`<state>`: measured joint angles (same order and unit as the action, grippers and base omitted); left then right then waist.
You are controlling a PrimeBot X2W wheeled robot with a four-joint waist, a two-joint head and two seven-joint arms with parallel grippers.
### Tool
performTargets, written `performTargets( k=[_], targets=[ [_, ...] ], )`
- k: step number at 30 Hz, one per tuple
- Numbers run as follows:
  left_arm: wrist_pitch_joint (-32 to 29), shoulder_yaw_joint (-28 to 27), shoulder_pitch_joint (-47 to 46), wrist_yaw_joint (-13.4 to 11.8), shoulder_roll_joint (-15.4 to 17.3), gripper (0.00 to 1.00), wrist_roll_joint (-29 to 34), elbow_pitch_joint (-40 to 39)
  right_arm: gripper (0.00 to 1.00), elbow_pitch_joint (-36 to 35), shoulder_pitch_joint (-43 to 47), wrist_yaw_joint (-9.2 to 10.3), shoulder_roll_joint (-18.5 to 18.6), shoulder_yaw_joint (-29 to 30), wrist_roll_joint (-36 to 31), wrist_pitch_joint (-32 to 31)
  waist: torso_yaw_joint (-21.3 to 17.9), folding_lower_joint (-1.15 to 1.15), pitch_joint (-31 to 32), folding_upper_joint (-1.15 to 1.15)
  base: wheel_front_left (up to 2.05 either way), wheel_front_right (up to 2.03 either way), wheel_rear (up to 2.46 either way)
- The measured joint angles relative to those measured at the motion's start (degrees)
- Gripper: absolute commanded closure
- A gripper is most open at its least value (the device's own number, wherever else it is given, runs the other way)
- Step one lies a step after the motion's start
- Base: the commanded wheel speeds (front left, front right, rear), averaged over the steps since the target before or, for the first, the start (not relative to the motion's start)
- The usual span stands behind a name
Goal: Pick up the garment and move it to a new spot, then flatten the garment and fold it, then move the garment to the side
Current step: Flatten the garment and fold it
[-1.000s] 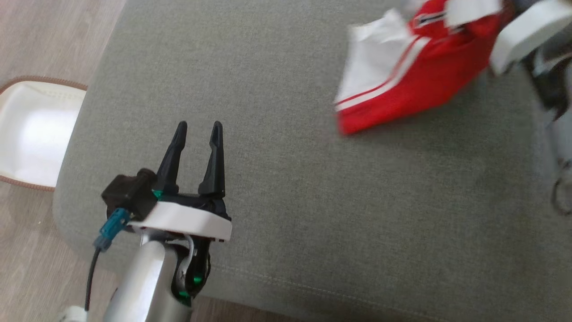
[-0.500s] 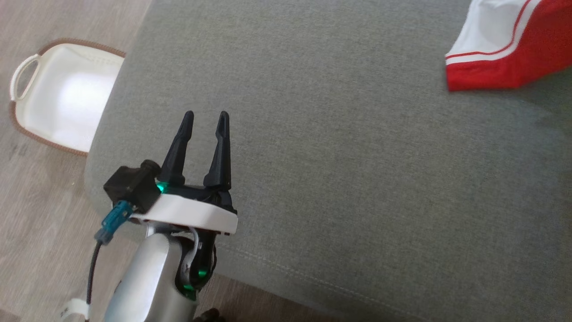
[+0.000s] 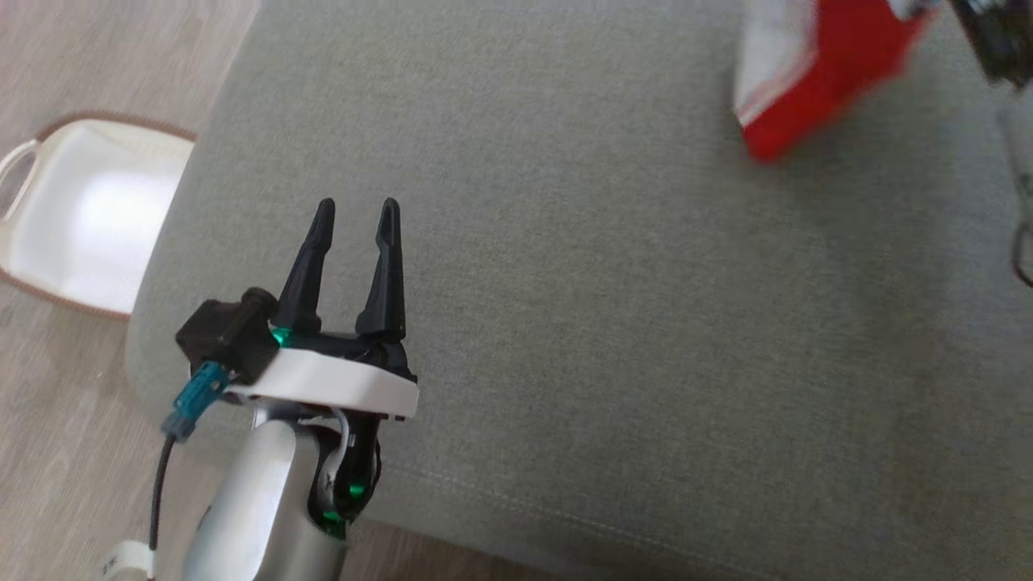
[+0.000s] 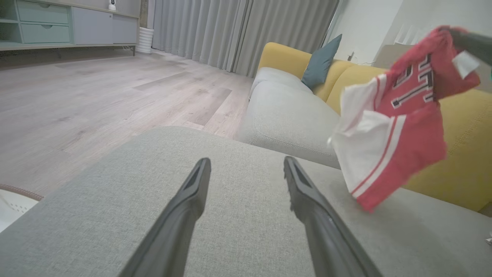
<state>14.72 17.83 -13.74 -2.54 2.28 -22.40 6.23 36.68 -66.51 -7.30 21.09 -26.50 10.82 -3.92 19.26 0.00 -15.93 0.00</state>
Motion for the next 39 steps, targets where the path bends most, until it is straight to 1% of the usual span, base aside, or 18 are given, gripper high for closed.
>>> performTargets(
  k=[3,5,9,11,14,17,19,20,21,24,30,32,35,39],
  targets=[
    [0.0,-0.19,0.32,0.0,0.0,0.0,0.15,0.44,1.0,-4.74,-0.77,0.0,-2.68,-0.24,2.86,-0.15,-0.97,0.0,1.28,0.0,0.0,0.0,0.0],
    [0.0,-0.21,0.51,0.0,0.0,0.0,0.22,0.54,1.0,-5.91,-0.75,0.0,-3.36,0.0,3.64,-0.66,-1.22,0.0,1.68,0.0,0.0,0.0,0.0],
    [0.0,-0.33,0.96,0.0,0.02,0.0,0.66,0.58,1.0,-9.57,1.73,0.0,-4.64,4.14,5.34,-4.23,-2.03,0.0,2.85,0.0,0.0,0.0,0.0],
    [0.0,-0.37,1.01,0.0,0.02,0.0,0.66,0.52,1.0,-10.49,5.41,0.01,-4.66,6.46,5.2,-5.9,-2.26,0.0,2.98,0.0,0.0,0.0,0.0],
    [0.0,-0.53,1.46,0.01,0.01,0.0,0.74,0.45,1.0,-10.66,13.94,0.01,-5.14,9.58,5.03,-8.29,-2.35,0.0,2.69,0.0,0.0,0.0,0.0],
    [0.0,-0.81,1.82,0.02,0.02,0.0,1.16,0.45,1.0,-9.77,22.97,0.0,-5.88,11.35,3.37,-10.0,-2.38,0.0,2.18,0.0,0.0,0.0,0.0],
    [0.0,-1.19,1.8,0.04,0.02,0.0,1.35,0.45,1.0,-8.48,27.41,0.0,-6.1,13.04,2.19,-10.21,-2.45,0.0,1.81,0.0,0.0,0.0,0.0],
    [0.0,-1.35,1.79,0.08,0.02,0.0,1.56,0.46,0.51,-7.77,28.89,0.0,-6.01,14.06,1.23,-10.14,-2.5,0.0,1.65,0.0,0.0,0.0,0.0],
    [0.0,-1.43,1.77,0.1,0.02,0.0,1.6,0.47,0.0,-7.27,29.87,0.01,-5.89,14.9,0.16,-9.82,-2.59,0.0,1.55,0.0,0.0,0.0,0.0],
    [0.0,-1.45,1.74,0.38,0.02,0.0,1.64,0.57,0.0,-6.28,30.56,0.0,-5.79,16.67,-3.14,-7.94,-3.08,0.0,1.48,0.0,0.0,0.0,0.0],
    [0.0,-1.81,1.74,0.57,0.02,0.0,2.4,0.69,0.0,-6.98,30.54,0.0,-6.77,21.05,-6.31,-3.91,-5.19,0.0,2.44,0.0,0.0,0.0,0.0],
    [0.0,-1.98,1.75,0.59,0.03,0.0,2.67,0.76,0.0,-9.2,30.6,0.01,-7.81,23.17,-7.92,-2.35,-6.71,0.0,3.33,0.0,0.0,0.0,0.0],
    [0.0,-2.04,1.81,0.59,0.04,0.0,2.68,0.75,0.0,-12.98,31.65,0.01,-8.89,24.31,-8.34,-1.01,-8.35,0.0,4.25,0.0,0.0,0.0,0.0],
    [0.0,-2.12,1.88,0.59,0.05,0.0,2.94,0.49,0.0,-19.51,37.81,0.01,-10.79,25.66,-8.37,0.78,-10.73,0.0,5.4,0.0,0.0,0.0,0.0]
  ],
)
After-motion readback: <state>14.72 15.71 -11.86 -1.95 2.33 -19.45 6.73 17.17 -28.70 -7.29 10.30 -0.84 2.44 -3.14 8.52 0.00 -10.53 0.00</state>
